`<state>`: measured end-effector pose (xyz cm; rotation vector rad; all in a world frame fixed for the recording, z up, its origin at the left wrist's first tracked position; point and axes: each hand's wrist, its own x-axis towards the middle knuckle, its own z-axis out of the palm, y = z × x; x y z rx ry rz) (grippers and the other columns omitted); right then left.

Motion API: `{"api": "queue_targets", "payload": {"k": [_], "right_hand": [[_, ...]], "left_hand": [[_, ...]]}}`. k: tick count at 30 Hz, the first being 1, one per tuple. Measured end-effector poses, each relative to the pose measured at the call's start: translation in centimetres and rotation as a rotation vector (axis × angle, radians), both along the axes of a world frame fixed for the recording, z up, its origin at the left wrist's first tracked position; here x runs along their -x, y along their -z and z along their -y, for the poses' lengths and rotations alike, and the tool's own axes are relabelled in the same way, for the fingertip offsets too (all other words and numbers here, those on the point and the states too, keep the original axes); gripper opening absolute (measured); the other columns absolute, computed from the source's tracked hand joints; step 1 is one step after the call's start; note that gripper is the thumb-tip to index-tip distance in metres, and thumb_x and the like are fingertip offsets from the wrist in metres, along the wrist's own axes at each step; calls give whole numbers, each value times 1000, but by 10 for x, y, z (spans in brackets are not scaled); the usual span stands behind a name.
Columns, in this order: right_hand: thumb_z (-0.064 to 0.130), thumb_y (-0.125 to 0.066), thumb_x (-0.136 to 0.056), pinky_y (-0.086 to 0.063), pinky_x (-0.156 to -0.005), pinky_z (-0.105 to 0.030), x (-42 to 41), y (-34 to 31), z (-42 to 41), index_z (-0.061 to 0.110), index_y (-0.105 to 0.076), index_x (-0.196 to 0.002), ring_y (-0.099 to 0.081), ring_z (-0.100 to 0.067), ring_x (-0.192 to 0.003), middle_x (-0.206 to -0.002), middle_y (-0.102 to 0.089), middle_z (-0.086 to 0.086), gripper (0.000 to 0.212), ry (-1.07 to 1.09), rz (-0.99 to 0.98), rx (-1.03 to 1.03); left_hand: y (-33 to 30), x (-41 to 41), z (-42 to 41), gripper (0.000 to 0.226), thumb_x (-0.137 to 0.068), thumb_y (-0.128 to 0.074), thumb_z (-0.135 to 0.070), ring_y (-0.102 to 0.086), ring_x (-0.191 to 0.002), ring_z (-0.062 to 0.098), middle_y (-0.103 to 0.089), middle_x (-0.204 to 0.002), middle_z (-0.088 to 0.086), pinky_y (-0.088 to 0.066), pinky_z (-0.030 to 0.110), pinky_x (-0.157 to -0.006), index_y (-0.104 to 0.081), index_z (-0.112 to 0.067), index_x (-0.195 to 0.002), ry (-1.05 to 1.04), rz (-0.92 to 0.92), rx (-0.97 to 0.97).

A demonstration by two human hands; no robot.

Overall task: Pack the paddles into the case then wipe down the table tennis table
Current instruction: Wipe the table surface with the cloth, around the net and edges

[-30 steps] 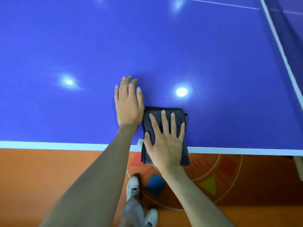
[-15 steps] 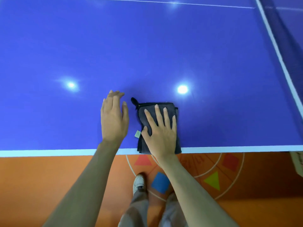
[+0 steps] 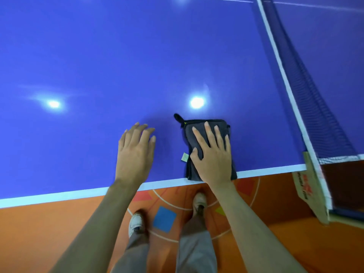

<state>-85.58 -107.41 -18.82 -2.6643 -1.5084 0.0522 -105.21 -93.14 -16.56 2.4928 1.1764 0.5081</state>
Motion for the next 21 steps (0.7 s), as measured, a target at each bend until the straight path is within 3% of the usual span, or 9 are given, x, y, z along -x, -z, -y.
{"api": "queue_targets", "payload": {"k": [5, 14, 21], "right_hand": [[46, -38, -102, -15, -129, -52, -75, -1, 42, 41, -25, -164, -13, -24, -162, -174, -19, 3, 64, -4, -4, -10], [46, -42, -102, -16, -129, -53, -199, -4, 118, 40, -24, -165, -11, -23, -162, -174, -17, 3, 65, 24, -16, -29], [48, -41, -101, -18, -129, -54, -228, -4, 133, 39, -25, -165, -13, -23, -162, -174, -18, 3, 66, 11, -72, -29]], "left_hand": [[1, -66, 26, 35, -109, -42, -28, -48, -139, 34, -59, -138, 11, -40, 53, -110, -61, -9, -132, 49, -17, 26], [-15, -171, 91, 40, -109, -39, -34, -46, -140, 30, -58, -141, 7, -39, 47, -108, -61, -12, -133, -45, 11, 145], [-23, -212, 94, 38, -108, -40, -34, -49, -135, 31, -58, -137, 6, -42, 48, -106, -59, -14, -133, -51, 11, 180]]}}
